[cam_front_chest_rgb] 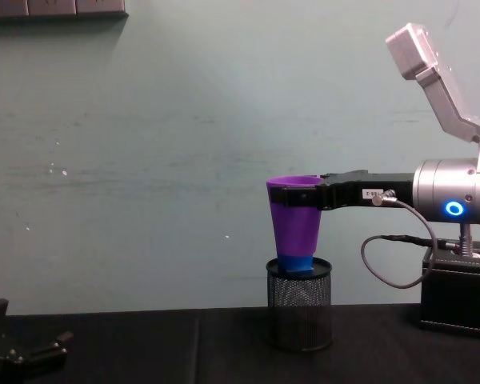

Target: Pick up one cup with a gripper and tap it against the other cup.

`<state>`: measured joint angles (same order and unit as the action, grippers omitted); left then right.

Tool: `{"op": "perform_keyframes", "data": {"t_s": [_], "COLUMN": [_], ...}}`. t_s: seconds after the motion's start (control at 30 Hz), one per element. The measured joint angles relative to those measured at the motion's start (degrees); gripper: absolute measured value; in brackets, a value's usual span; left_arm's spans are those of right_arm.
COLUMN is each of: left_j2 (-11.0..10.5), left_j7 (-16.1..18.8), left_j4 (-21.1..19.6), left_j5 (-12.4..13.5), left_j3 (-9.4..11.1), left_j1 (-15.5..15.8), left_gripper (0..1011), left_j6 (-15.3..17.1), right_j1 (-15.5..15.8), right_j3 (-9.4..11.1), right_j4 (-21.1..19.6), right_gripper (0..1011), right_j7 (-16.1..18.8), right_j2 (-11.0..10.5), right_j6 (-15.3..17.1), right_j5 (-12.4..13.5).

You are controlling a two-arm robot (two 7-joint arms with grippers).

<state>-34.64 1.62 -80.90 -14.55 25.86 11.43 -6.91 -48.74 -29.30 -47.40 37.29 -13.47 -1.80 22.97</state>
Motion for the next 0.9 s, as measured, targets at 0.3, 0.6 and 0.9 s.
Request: {"op": "perform_keyframes", "data": {"t_s": [0.3,0.6,0.9], "left_j2": [0.0,0.0,0.0], "left_j7": [0.0,0.0,0.0], "left_j4": [0.0,0.0,0.0], "left_j5": [0.0,0.0,0.0], "left_j3": [0.0,0.0,0.0], "left_j1": [0.0,0.0,0.0], "left_gripper": [1004,1005,1004], "left_j6": [0.0,0.0,0.0], "right_j1": [-0.9,-1.4,-1.4], "right_j3": [0.6,1.2,1.7], "right_j4": [2.2,3.2,3.2], "right_gripper": [733,733,733], "right_j7": [0.1,0.2,-0.2], "right_j2": [1.0,1.6,2.0], "right_j6": [-0.6,-1.0,-1.0], "right_j5": [-1.0,-1.8,-2.6]}}
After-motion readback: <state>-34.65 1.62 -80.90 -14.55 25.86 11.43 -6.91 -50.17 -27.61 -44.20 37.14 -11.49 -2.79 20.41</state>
